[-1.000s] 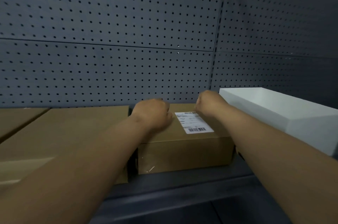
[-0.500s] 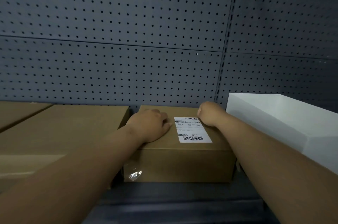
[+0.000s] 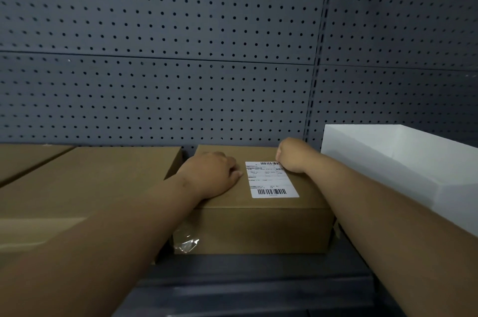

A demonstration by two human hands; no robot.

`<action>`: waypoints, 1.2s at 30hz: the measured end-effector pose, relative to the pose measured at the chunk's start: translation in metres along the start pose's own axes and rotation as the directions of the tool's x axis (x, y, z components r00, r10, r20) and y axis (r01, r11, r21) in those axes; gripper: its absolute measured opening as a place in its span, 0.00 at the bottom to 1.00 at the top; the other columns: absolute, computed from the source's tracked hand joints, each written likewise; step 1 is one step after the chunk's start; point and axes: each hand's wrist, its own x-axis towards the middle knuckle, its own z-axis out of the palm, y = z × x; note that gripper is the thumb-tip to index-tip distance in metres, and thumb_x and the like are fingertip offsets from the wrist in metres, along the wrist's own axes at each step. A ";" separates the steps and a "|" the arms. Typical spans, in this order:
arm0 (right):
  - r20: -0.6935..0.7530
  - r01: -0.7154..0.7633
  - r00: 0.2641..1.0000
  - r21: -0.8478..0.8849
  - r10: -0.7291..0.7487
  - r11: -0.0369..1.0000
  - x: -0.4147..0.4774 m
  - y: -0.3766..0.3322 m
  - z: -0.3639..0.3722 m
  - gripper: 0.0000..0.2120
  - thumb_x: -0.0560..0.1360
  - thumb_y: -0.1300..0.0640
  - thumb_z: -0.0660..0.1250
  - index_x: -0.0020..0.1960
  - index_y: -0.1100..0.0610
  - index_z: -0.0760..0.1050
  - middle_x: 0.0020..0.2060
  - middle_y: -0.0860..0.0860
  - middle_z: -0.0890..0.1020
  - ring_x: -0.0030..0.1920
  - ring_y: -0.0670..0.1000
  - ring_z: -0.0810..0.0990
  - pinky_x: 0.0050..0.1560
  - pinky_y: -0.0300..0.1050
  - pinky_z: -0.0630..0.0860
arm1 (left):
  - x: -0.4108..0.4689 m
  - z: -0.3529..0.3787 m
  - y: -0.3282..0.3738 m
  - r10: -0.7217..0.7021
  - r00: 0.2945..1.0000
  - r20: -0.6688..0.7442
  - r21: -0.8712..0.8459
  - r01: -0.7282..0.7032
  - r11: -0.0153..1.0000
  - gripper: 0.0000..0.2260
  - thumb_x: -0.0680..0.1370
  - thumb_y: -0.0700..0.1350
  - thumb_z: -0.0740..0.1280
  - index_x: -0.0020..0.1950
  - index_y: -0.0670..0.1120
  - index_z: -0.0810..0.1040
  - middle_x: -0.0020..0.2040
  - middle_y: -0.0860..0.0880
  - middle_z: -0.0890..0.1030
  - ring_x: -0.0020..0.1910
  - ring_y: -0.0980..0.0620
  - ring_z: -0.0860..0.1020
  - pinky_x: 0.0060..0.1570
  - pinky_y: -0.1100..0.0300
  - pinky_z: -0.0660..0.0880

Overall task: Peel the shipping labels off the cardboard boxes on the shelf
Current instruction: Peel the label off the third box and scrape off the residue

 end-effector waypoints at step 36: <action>0.031 0.166 0.986 -0.133 -0.163 0.977 -0.033 -0.003 -0.011 0.15 0.78 0.52 0.63 0.60 0.57 0.80 0.60 0.52 0.81 0.59 0.53 0.79 0.59 0.45 0.73 | -0.003 -0.007 0.008 -0.032 0.992 0.123 -0.111 0.046 0.993 0.20 0.83 0.54 0.52 0.68 0.46 0.72 0.64 0.43 0.73 0.61 0.46 0.73 0.63 0.52 0.70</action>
